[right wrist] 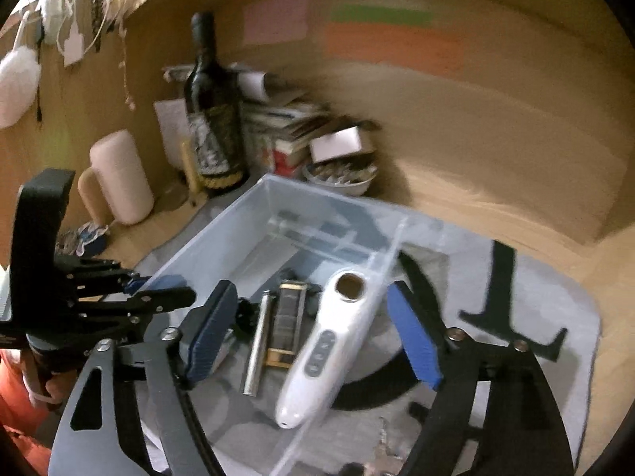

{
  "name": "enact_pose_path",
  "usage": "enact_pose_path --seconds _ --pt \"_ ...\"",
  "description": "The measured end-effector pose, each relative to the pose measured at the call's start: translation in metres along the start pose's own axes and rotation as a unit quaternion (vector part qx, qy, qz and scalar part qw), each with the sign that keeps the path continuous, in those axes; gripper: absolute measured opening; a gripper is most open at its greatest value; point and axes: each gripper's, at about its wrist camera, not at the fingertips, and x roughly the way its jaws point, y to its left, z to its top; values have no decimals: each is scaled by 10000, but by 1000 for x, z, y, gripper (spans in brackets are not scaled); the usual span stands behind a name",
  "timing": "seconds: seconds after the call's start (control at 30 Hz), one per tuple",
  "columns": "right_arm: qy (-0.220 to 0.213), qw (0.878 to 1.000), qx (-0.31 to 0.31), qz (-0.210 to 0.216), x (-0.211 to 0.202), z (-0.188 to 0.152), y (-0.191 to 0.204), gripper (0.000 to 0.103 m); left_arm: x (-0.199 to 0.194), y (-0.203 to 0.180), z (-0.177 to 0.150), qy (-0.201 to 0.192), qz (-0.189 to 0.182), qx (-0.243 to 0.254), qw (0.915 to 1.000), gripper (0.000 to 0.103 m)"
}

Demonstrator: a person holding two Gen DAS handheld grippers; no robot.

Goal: Organize rigid objects
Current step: 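Lift the flashlight into the clear box and release it, then move the right gripper to the keys and grasp the key ring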

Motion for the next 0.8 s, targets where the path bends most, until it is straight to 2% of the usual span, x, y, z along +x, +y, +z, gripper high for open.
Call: enact_pose_path --seconds 0.2,0.43,0.6,0.8 --pt "-119 9986 271 -428 -23 -13 -24 78 0 2 -1 -27 -9 -38 10000 13" --pt "187 9924 757 -954 -34 -50 -58 79 0 0 -1 -28 22 -14 10000 13" --pt "509 9874 1077 -1038 -27 -79 -71 79 0 0 -1 -34 27 -10 10000 13" --pt "988 9811 1438 -834 -8 -113 -74 78 0 0 -1 -39 26 -9 10000 13"
